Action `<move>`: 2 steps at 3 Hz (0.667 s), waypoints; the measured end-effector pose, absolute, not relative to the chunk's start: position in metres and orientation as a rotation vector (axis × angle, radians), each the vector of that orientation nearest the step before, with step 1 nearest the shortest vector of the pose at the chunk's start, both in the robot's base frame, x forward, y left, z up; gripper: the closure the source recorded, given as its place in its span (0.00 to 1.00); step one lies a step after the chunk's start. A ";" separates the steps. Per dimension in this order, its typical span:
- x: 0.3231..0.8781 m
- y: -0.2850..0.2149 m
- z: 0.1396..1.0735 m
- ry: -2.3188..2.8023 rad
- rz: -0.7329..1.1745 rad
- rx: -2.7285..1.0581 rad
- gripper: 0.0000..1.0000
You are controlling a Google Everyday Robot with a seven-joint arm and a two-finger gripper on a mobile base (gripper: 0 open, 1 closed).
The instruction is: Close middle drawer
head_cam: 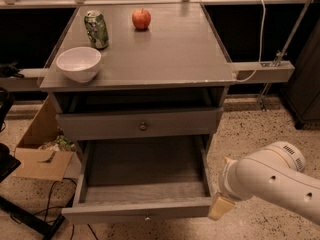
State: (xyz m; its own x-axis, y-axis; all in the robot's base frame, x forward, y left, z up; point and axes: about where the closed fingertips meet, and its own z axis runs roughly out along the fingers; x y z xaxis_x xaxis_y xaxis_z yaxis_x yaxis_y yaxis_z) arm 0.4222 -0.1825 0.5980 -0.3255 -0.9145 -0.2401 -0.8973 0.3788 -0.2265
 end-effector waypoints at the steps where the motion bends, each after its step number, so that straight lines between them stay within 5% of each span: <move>1: 0.425 -0.180 0.586 2.320 -0.089 -1.616 0.03; 2: 0.401 -0.181 0.526 2.384 -0.010 -1.604 0.25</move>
Offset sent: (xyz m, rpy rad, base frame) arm -0.0534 0.0022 -0.1491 0.0376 0.1738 -0.0429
